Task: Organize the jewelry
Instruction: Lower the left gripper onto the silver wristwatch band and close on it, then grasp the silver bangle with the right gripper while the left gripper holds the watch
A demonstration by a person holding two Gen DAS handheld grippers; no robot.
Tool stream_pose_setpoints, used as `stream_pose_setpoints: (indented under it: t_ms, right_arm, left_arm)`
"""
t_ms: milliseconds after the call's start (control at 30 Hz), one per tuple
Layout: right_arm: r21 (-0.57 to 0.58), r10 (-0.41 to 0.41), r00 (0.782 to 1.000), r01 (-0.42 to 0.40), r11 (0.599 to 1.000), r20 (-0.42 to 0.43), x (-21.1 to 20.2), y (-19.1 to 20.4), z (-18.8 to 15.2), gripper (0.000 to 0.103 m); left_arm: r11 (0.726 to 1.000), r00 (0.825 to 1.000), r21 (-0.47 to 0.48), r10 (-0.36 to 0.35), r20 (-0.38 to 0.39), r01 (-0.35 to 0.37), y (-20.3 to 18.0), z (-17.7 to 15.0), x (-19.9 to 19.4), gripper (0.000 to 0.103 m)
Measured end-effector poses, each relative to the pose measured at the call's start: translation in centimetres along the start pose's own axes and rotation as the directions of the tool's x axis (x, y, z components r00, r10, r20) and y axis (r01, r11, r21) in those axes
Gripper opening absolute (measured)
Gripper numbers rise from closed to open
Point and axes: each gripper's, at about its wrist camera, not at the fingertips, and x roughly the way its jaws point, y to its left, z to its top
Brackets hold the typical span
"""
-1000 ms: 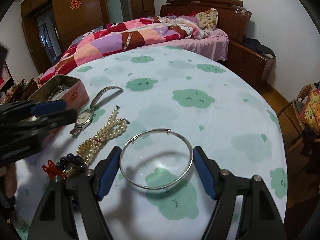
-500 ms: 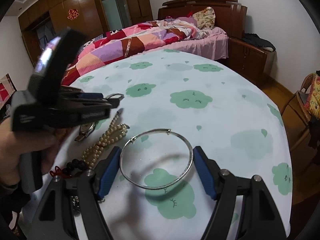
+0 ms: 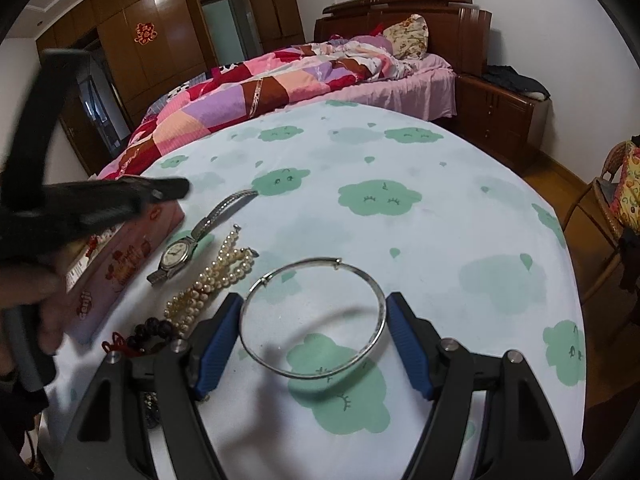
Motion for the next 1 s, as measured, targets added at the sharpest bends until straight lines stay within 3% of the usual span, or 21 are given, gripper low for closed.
stream_pose_setpoints:
  t_ms: [167,200,233,300,467,667,900,1000]
  right_arm:
    - [-0.025,-0.018,1.000,0.018,1.000,-0.006,0.0,0.5,-0.2,0.074]
    - [-0.028,-0.021,1.000,0.021,0.999,-0.006,0.0,0.6,-0.3,0.074]
    - [-0.030,-0.022,1.000,0.022,0.999,-0.006,0.0,0.6,-0.3,0.074]
    - [-0.028,-0.020,1.000,0.020,0.999,-0.006,-0.1,0.5,-0.4,0.074]
    - [-0.027,-0.012,1.000,0.012,1.000,-0.006,0.0,0.5,-0.4,0.074]
    - [-0.005,0.009,1.000,-0.009,1.000,-0.006,-0.2,0.0,-0.3,0.074]
    - [-0.009,-0.112,0.994,0.113,0.994,0.015,1.0,-1.2,2.4,0.074]
    - [0.005,-0.108,0.994,0.109,0.994,-0.007,1.9,-1.6,3.0,0.074]
  left_arm:
    - [0.999,1.000,0.043,-0.030,0.005,0.030,-0.7,0.5,0.1,0.000]
    - [0.998,1.000,0.060,-0.024,-0.005,0.025,-1.0,0.7,0.6,0.009]
    - [0.998,1.000,0.067,-0.019,-0.015,0.020,-1.1,0.7,1.0,0.030]
    - [0.998,0.999,0.051,-0.031,-0.024,0.033,-1.1,0.9,2.0,0.054]
    - [0.998,0.995,0.007,-0.059,-0.082,0.060,-0.4,1.8,4.5,0.054]
    - [0.999,0.988,0.020,-0.037,-0.150,0.040,-0.5,2.3,6.7,0.054]
    - [0.998,0.986,0.054,-0.002,-0.166,0.012,-0.5,1.7,7.3,0.053]
    - [0.997,0.985,0.075,0.019,-0.172,-0.006,-0.6,1.6,7.5,0.049]
